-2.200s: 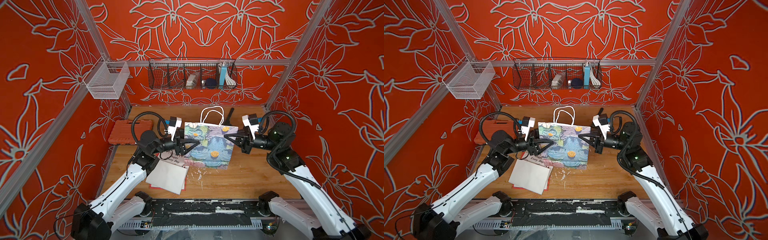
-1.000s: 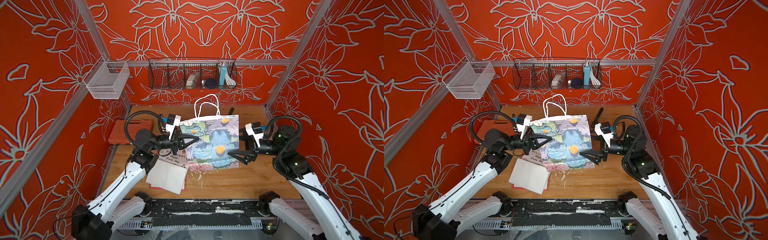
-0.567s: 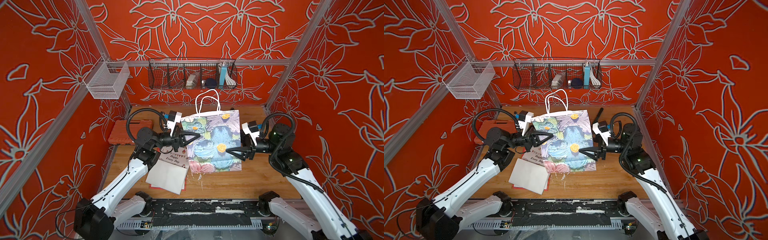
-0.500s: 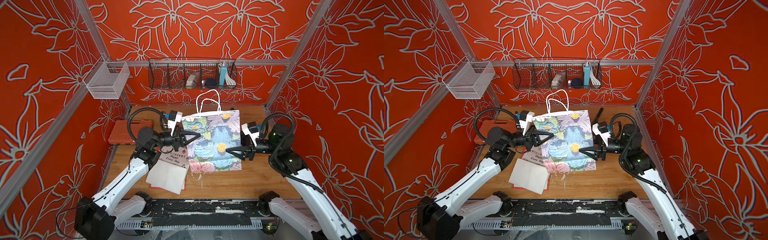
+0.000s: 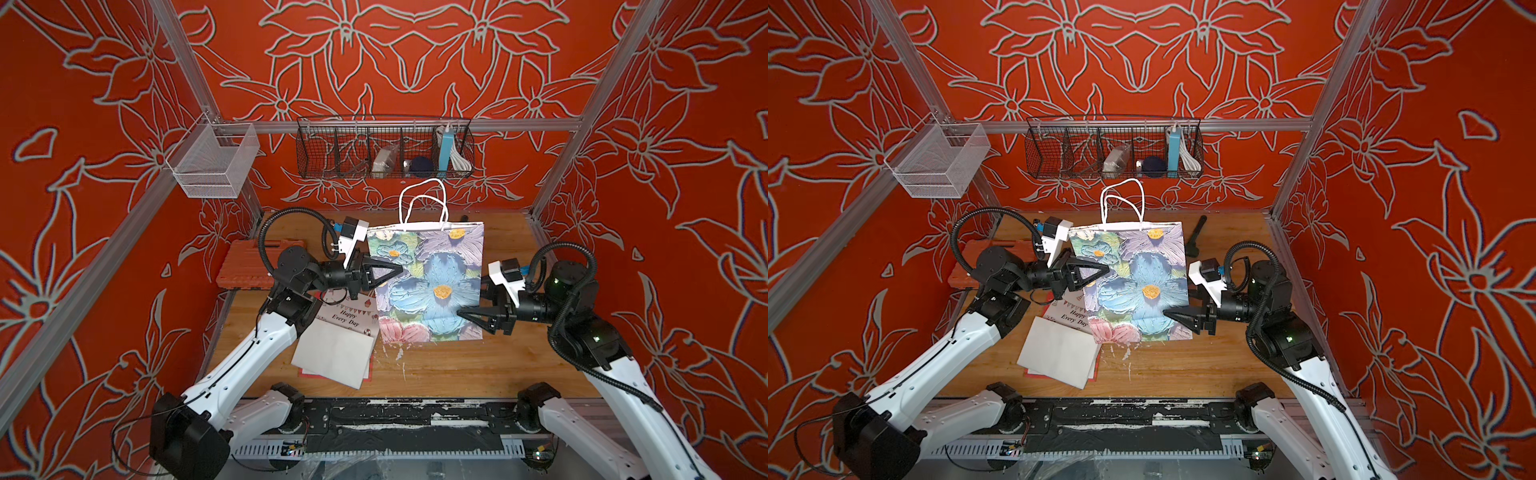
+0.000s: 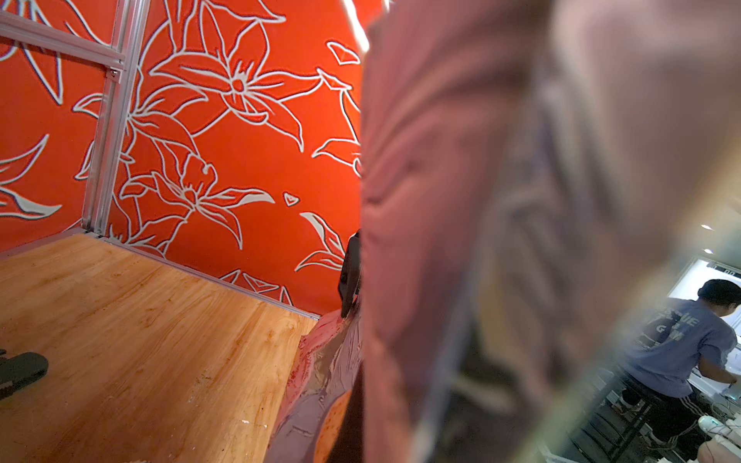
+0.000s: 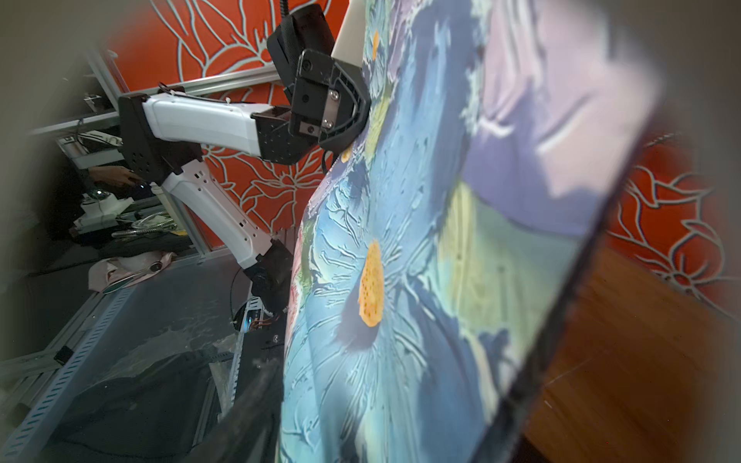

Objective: Put away the paper bag
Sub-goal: Press the paper bag.

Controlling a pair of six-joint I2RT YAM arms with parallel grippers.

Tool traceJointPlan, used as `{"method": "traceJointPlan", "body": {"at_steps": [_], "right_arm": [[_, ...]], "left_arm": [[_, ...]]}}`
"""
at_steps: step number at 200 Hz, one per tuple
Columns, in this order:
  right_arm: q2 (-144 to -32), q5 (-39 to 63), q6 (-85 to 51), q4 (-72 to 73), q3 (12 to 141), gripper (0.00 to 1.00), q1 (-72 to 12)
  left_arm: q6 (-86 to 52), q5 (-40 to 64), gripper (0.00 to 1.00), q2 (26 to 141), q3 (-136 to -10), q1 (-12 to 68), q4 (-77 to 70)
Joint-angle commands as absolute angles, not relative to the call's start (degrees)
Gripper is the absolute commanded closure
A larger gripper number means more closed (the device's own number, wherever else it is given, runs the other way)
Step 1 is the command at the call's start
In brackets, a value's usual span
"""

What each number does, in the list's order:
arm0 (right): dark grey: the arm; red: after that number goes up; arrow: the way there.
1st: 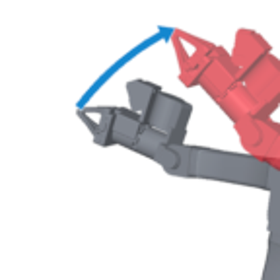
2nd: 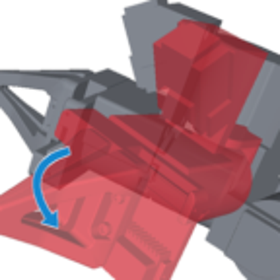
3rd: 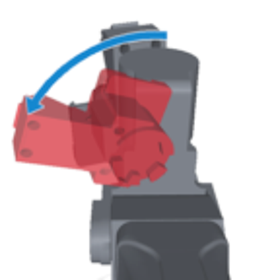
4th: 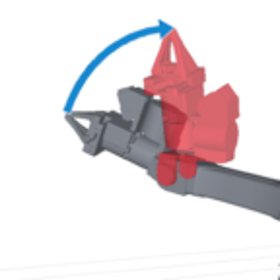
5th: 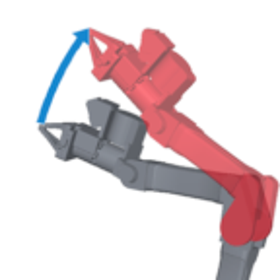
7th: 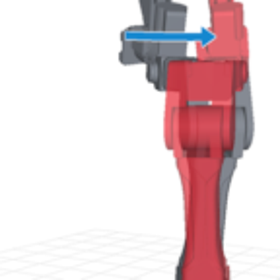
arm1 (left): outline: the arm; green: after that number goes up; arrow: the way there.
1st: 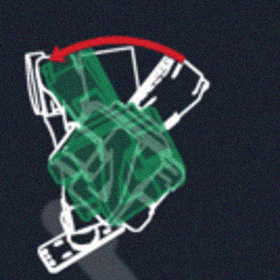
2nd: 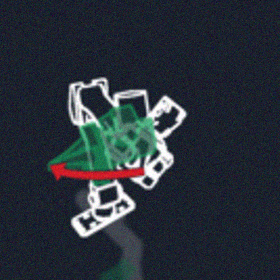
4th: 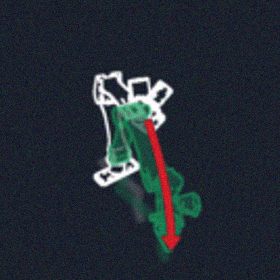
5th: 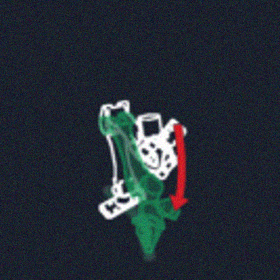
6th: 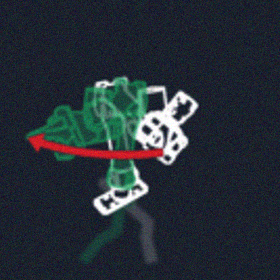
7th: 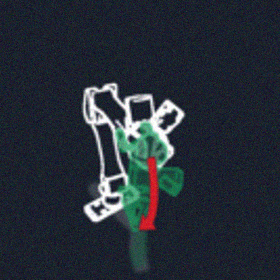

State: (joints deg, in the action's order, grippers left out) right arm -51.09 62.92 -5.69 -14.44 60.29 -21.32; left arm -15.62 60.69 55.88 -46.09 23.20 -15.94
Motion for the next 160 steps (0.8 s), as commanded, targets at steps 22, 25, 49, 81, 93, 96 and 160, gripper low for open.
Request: {"method": "traceJointPlan", "body": {"at_steps": [22,25,49,81,93,96,160], "right_arm": [[-45.77,63.11,-4.14,-10.55,54.91,0.13,-20.3],[-45.96,63.66,-4.77,-9.72,54.67,0.11,-20.27],[-47.88,69.38,-6.47,-6.5,54.45,0.02,-20.31],[-47.78,71.37,-6.8,-5.35,53.57,0.18,-20.3],[-47.3,71.09,-6.66,-5.48,52.96,0.3,-20.3],[-47.17,70.97,-6.49,-5.64,52.8,0.32,-20.3],[-43.46,65.67,-1.07,-14.11,51.92,0.9,-20.3]], "left_arm": [[-34.67,61.75,1.0,55.92,-47.44,23.08,-39.89],[-35.44,61.64,1.0,55.97,-47.46,23.09,-40.85],[-39.77,60.81,1.0,57.63,-48.17,23.09,-45.48],[-41.57,60.0,1.0,59.83,-48.89,23.06,-46.94],[-41.7,59.94,1.0,60.37,-48.91,23.04,-46.85],[-41.85,59.91,1.0,60.45,-48.91,23.09,-46.97],[-37.86,60.93,1.0,60.91,-51.96,23.1,-38.47]]}}
